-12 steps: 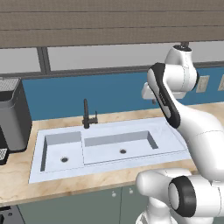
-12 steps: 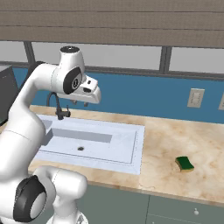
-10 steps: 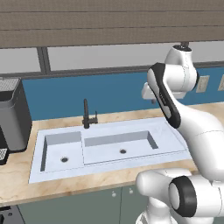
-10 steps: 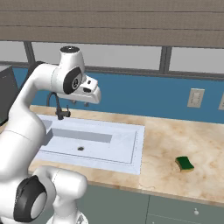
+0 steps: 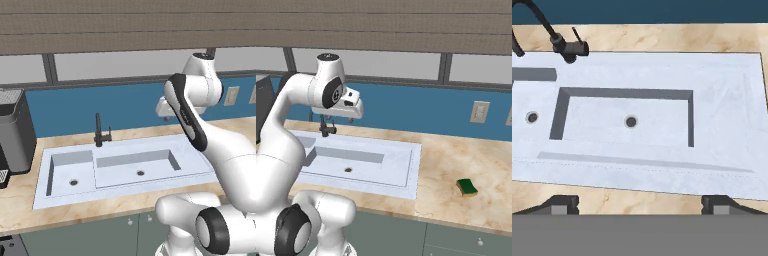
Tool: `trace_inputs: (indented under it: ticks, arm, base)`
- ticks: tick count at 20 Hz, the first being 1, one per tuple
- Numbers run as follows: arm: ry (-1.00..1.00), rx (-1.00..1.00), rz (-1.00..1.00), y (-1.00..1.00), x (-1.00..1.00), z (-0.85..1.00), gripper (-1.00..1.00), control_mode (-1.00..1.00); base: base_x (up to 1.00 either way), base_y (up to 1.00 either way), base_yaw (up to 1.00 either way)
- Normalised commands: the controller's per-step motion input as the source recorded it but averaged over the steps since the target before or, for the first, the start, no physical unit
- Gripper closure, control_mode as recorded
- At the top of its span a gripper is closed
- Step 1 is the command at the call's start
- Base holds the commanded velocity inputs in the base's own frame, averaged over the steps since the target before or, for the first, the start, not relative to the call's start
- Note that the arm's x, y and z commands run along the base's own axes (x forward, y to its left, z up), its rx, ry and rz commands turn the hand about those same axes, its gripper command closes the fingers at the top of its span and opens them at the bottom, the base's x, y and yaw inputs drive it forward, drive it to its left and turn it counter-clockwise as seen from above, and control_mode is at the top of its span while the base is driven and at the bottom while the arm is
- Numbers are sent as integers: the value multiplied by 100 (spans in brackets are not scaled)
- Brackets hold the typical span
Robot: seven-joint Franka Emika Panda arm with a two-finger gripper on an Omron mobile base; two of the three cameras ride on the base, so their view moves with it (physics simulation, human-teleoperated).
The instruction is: Soak the sponge with water for a few seconds and then drop it inside the sink.
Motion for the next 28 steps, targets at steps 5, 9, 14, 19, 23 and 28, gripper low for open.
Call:
trace_inputs:
  ticks: [5,9,14,19,23,28]
  arm:
    - [-1,0,8,48,0,-20,-100,-100]
    - [-10,0,4,31,0,-23,-100,-100]
    - [-19,0,4,21,0,-11,-100,-100]
    - [-27,0,5,14,0,-5,-100,-100]
    - [-25,0,9,11,0,-2,-100,-100]
    - [-20,1,13,0,0,-1,-100,-100]
  base:
    - [0,0,0]
    - [0,0,0]
    - [0,0,0]
    - [0,0,0]
    - [0,0,0]
    - [0,0,0]
